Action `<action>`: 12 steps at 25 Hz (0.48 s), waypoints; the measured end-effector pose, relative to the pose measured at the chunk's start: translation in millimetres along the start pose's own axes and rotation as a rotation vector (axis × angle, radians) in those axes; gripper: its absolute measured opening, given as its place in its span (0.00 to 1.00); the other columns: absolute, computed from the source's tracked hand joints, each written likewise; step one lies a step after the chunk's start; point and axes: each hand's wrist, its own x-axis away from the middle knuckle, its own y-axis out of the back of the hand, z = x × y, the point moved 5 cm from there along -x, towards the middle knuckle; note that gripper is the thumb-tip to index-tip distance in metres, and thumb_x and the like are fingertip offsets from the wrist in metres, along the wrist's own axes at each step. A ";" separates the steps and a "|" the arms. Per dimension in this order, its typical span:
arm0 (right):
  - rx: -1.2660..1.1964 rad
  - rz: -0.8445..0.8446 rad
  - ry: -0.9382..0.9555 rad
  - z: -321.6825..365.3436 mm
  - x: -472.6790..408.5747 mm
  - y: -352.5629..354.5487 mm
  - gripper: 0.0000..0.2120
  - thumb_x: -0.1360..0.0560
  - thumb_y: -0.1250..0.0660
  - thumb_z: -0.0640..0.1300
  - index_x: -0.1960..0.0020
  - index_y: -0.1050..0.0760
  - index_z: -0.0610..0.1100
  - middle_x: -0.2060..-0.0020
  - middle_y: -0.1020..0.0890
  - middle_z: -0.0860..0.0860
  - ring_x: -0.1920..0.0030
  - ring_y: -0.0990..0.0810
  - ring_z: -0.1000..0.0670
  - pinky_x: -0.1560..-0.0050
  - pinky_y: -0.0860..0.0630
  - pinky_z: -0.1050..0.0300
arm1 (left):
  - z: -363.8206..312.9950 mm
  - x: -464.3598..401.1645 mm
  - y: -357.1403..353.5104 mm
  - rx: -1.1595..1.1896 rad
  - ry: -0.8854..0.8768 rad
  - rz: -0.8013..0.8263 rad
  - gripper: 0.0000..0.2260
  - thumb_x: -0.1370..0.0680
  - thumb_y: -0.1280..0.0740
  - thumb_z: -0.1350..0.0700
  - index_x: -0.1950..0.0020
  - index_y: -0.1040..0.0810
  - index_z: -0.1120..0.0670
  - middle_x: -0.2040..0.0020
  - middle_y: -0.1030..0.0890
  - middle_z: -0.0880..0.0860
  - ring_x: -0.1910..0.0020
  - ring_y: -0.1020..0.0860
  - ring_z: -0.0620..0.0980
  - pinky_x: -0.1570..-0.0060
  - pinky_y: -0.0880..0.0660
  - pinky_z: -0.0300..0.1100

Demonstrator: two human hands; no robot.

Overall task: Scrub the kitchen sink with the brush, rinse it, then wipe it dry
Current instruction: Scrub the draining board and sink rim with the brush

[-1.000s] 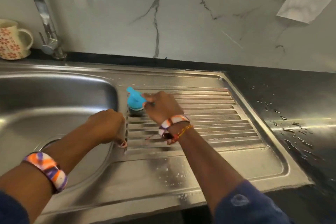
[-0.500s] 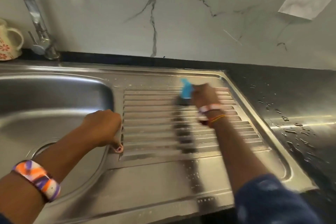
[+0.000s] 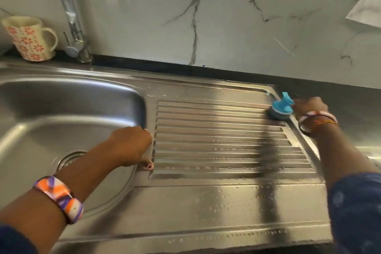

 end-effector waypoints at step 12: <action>0.071 0.612 0.862 187.1 254.3 -231.8 0.17 0.23 0.41 0.41 0.36 0.24 0.45 0.41 0.20 0.42 0.40 0.23 0.43 0.41 0.28 0.56 | 113.6 104.9 -11.8 0.132 0.243 -0.051 0.24 0.23 0.37 0.42 0.30 0.31 0.49 0.31 0.28 0.49 0.33 0.30 0.48 0.38 0.34 0.38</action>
